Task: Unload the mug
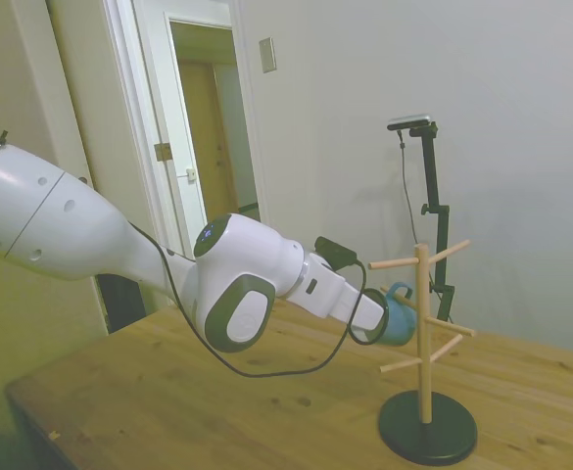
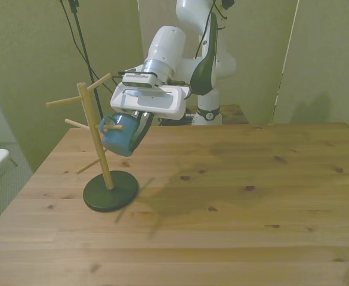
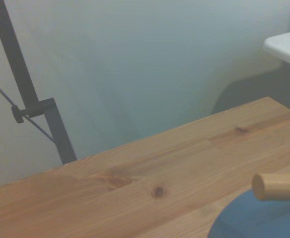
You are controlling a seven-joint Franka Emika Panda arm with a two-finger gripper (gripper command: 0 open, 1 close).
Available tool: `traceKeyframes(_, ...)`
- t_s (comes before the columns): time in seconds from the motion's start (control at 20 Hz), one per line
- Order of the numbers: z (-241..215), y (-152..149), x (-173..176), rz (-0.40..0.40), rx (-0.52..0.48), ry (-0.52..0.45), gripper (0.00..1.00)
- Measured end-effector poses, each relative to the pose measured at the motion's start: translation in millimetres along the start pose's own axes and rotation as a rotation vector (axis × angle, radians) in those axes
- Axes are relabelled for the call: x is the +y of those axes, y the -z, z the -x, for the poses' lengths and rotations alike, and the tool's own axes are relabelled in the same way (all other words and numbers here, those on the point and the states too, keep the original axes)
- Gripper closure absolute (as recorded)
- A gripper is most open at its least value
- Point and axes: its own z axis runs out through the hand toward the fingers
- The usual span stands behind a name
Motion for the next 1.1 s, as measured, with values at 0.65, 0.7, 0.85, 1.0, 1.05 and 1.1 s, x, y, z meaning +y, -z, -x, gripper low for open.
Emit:
traceKeyframes(0.65,63.8,-4.3,-60.5,-0.059,-0.046,0.109,1.0)
traceKeyframes(0.7,73.6,-3.7,-66.9,-0.06,-0.055,0.122,1.0)
traceKeyframes(0.85,109.9,2.0,-83.4,-0.031,-0.124,0.176,1.0)
traceKeyframes(1.0,139.2,12.3,-95.7,-0.004,-0.183,0.225,1.0)
traceKeyframes(1.05,145.4,15.9,-98.3,0.004,-0.198,0.239,1.0)
traceKeyframes(1.1,150.9,19.2,-99.8,0.017,-0.219,0.252,1.0)
